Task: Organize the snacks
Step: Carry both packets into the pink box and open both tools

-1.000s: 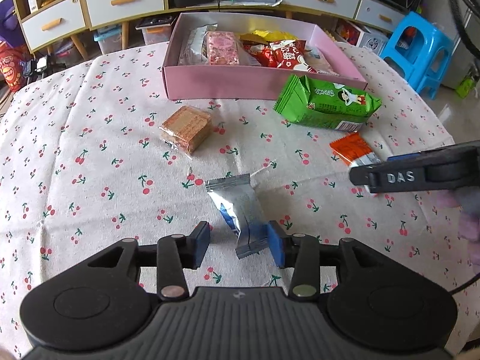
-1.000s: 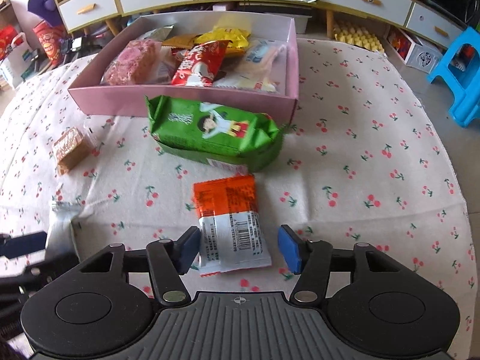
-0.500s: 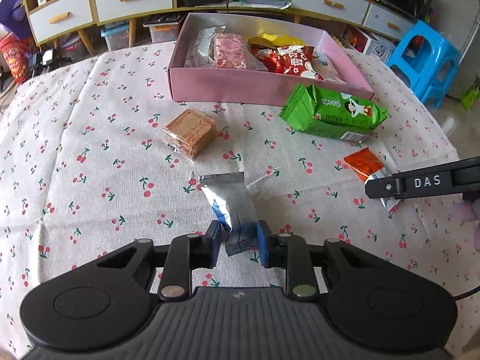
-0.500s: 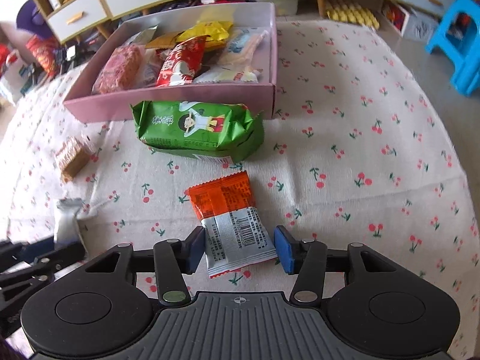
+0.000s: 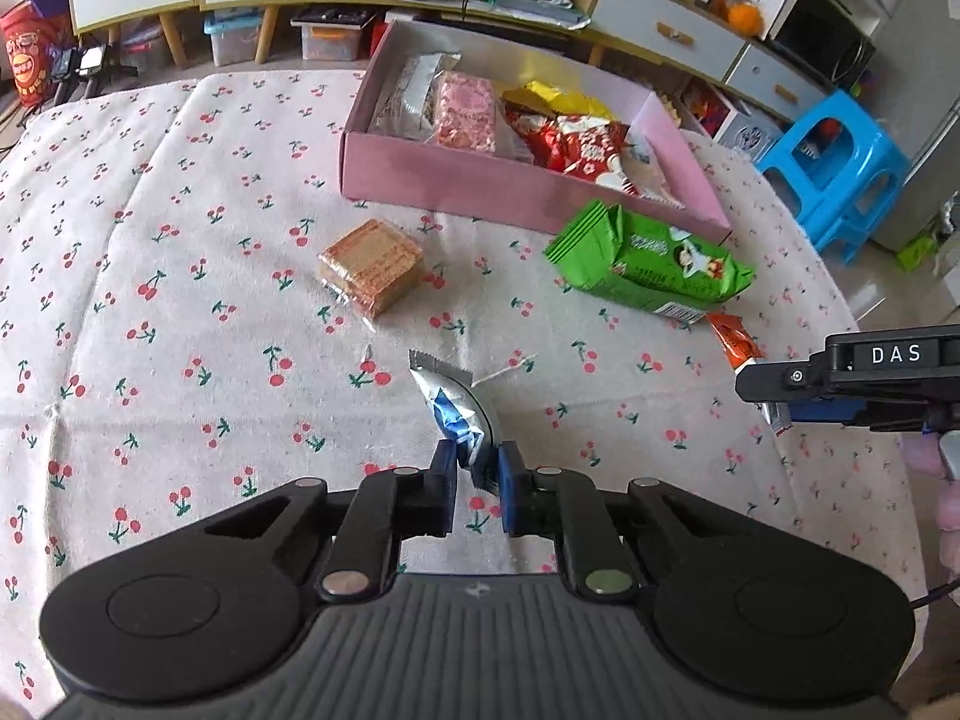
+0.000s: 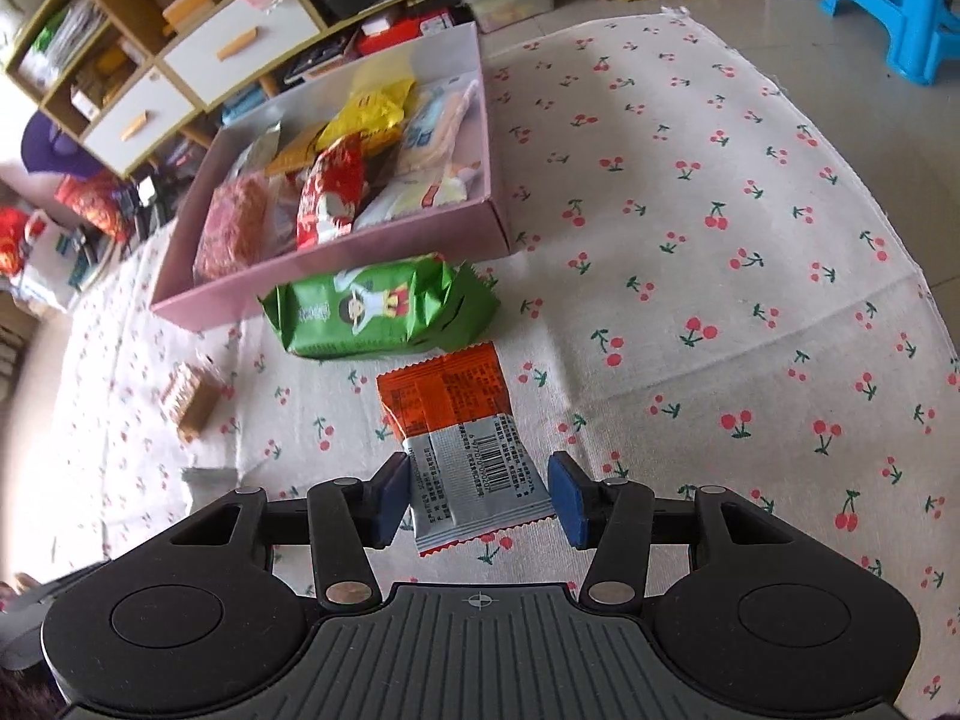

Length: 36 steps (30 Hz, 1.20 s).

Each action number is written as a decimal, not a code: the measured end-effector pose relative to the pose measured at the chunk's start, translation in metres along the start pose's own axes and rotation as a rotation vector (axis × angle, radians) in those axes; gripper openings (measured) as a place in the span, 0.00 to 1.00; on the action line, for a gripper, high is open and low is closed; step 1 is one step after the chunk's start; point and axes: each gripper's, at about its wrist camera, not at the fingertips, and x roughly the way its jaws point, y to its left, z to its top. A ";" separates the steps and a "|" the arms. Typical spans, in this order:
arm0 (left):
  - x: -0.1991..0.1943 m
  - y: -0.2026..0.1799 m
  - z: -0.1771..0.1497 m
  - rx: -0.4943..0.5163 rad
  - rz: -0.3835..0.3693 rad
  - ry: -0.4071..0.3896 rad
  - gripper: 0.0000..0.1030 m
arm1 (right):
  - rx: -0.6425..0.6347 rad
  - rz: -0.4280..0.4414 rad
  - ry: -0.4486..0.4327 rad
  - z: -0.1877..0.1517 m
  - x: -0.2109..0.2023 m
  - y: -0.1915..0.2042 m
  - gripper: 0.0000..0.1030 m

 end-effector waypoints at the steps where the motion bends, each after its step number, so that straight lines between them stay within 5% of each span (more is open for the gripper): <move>1: -0.001 0.000 0.001 -0.001 -0.006 -0.003 0.12 | 0.009 0.008 -0.002 0.001 -0.002 -0.001 0.47; 13: -0.013 0.000 0.016 -0.059 -0.076 -0.045 0.11 | 0.134 0.093 -0.036 0.009 -0.022 -0.016 0.47; 22: -0.023 -0.006 0.036 -0.065 -0.126 -0.162 0.11 | 0.179 0.150 -0.079 0.018 -0.033 -0.015 0.47; 36: 0.007 -0.011 0.085 -0.049 -0.177 -0.257 0.11 | 0.280 0.197 -0.108 0.064 -0.020 -0.012 0.47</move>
